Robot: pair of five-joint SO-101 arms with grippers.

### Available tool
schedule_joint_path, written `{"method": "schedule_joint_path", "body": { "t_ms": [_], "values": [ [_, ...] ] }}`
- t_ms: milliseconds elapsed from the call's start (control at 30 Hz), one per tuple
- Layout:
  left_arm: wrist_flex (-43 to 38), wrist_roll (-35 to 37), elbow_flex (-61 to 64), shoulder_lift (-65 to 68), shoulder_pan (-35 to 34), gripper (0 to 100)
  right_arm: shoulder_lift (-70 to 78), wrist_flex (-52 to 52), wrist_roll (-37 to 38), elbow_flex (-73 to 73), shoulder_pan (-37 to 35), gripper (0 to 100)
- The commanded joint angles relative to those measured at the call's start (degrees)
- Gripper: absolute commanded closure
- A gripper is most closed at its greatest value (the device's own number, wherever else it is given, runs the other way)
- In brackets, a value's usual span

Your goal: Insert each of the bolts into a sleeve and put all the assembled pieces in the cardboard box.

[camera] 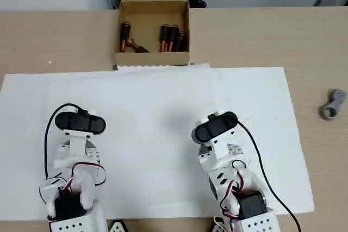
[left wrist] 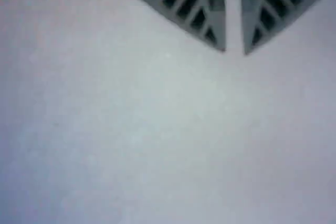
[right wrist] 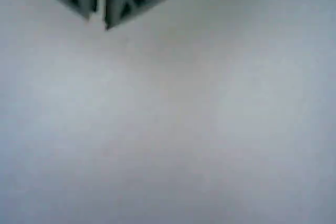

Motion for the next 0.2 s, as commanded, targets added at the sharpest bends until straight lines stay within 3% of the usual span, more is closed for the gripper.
{"method": "schedule_joint_path", "body": {
  "t_ms": [0,167],
  "values": [
    [-1.4,-0.4,-0.3,-0.9,0.1,99,-0.6,-1.0,0.6,-0.2,0.2,99.5],
    [-1.4,-0.4,-0.3,-0.9,0.1,99,-0.6,-1.0,0.6,-0.2,0.2,99.5]
  ]
}}
